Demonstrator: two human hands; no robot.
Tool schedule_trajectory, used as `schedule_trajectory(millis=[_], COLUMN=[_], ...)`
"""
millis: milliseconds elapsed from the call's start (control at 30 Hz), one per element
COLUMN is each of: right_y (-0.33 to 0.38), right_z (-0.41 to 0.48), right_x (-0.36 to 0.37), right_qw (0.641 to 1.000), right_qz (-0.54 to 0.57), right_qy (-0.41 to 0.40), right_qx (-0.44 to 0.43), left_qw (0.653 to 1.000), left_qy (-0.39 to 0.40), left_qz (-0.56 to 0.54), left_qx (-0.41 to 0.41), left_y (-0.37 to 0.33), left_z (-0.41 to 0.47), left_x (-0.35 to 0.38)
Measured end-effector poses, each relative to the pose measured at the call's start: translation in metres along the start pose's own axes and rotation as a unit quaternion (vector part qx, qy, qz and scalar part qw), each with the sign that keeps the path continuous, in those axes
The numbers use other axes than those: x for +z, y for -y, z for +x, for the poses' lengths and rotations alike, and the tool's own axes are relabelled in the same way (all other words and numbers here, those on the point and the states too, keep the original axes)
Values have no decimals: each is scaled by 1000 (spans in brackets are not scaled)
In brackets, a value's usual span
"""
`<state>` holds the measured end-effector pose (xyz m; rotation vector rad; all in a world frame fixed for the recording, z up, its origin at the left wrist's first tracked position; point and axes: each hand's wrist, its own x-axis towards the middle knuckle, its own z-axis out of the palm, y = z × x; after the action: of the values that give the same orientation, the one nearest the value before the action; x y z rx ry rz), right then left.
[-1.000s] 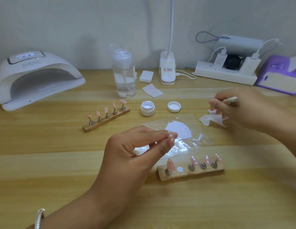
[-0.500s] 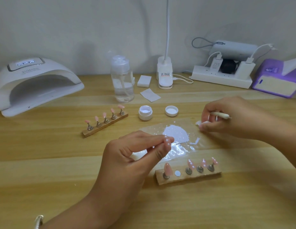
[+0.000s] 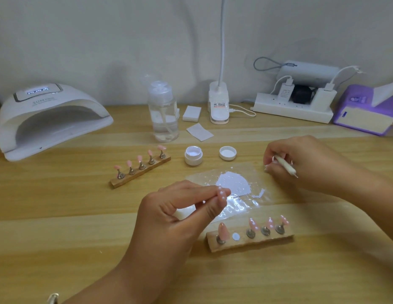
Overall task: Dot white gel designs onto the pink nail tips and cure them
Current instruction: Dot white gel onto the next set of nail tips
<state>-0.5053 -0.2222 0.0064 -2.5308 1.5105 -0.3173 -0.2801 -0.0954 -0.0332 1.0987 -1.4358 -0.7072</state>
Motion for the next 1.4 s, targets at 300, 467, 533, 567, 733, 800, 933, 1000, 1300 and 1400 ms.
schedule_trajectory(millis=[300,467,533,567,733,800,933,1000,1300,1400], right_y=[39,52,54,55,56,57,58,59,66,68], right_z=[-16,-23,-24,-24,-24,-24,-26,-27,-25,-25], right_x=[-17,-15,-15,-14,-14,-15,-16,-15,-5,-1], right_qw=[957,947,945,945,942,941,935,931,914,897], right_qz=[213,217,222,224,236,242,269,284,353,402], right_qy=[-30,-40,-43,-41,-20,-14,-4,-1,23,40], right_qx=[-195,-232,-235,-236,-236,-237,-233,-230,-198,-178], left_qw=[1000,999,999,999,999,999,998,997,995,994], left_qy=[10,2,0,-1,-12,-22,-36,-41,-45,-44], left_qz=[2,12,8,7,-5,-6,0,-3,-29,-41], left_qx=[18,34,38,40,51,48,55,60,83,86], left_y=[-3,-3,-3,-3,-1,-1,0,-1,-3,-2], left_z=[1,1,1,1,2,2,1,1,2,2], left_x=[1,1,2,2,1,0,-2,-3,-4,-5])
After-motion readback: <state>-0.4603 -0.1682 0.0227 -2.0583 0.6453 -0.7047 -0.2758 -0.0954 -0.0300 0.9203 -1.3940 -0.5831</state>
